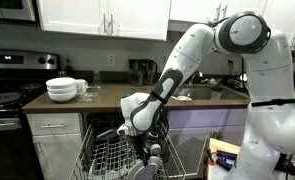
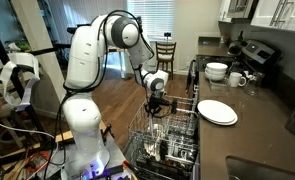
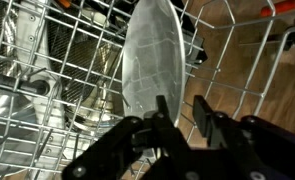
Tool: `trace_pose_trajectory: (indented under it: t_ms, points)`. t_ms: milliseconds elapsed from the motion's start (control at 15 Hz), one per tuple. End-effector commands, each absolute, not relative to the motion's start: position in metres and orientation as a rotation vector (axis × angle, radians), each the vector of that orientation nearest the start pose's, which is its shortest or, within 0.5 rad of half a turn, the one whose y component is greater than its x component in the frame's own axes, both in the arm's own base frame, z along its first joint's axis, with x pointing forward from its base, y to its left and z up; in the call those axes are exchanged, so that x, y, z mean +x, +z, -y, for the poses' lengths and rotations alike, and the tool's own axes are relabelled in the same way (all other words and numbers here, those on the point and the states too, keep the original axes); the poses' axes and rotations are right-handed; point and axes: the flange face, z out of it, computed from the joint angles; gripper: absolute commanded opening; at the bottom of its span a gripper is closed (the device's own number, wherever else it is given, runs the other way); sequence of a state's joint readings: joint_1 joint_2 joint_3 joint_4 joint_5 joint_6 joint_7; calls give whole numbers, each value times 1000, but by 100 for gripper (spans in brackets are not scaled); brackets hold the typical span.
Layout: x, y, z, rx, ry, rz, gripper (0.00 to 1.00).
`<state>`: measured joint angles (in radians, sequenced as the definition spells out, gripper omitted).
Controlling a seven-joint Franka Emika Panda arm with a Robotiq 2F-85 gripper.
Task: Pick up the white plate from the dishwasher and position it among the white plates on the counter
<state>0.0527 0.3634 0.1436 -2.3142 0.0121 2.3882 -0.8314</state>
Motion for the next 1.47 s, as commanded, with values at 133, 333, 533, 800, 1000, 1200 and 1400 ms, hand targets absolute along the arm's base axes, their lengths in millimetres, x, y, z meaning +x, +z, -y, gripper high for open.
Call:
trace_pose_trajectory:
  t_ms: [133, 333, 533, 800, 1000, 1200, 1400]
  points:
    - [482, 163, -99, -2553, 341, 1470, 1]
    - [481, 169, -97, -2561, 360, 1436, 3]
    - [481, 173, -96, -2550, 383, 1399, 4]
    - [482, 179, -89, -2514, 418, 1320, 4]
    - [485, 187, -82, -2501, 429, 1271, 4]
    - [489, 195, -77, -2497, 431, 1246, 4]
    - [492, 203, -76, -2509, 422, 1238, 3]
